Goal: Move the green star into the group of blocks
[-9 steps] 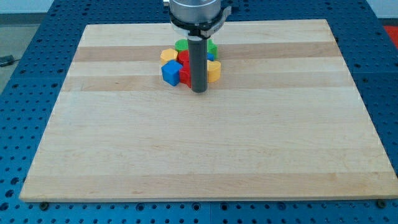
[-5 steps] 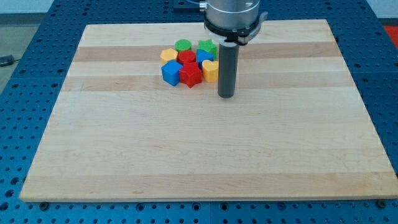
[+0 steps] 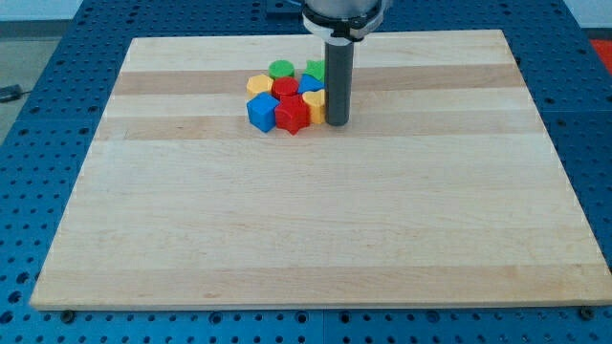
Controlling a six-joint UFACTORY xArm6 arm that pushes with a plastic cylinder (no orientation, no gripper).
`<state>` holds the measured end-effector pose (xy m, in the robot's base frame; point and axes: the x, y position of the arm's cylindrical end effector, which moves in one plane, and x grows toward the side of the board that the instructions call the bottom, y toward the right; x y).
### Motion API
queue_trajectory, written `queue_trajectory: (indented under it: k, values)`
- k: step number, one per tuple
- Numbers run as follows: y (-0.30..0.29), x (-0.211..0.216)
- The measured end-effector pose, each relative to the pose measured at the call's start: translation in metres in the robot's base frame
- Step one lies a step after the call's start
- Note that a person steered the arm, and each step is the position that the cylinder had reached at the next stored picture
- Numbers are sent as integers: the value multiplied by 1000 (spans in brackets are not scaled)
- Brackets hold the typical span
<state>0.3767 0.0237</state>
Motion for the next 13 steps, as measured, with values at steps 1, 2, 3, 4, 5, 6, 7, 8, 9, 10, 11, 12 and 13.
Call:
queue_trajectory:
  k: [1,2,3,4,5,6,7,8,9,10,11,12,13]
  values:
    - [9,1]
    - [28,38]
    - [21,80]
    - [19,90]
    - [19,90]
    - [55,82]
    - [110,24]
    - [113,-39]
    - [99,-74]
    - [89,-77]
    - [66,-86]
    - [45,-87]
    - [22,-86]
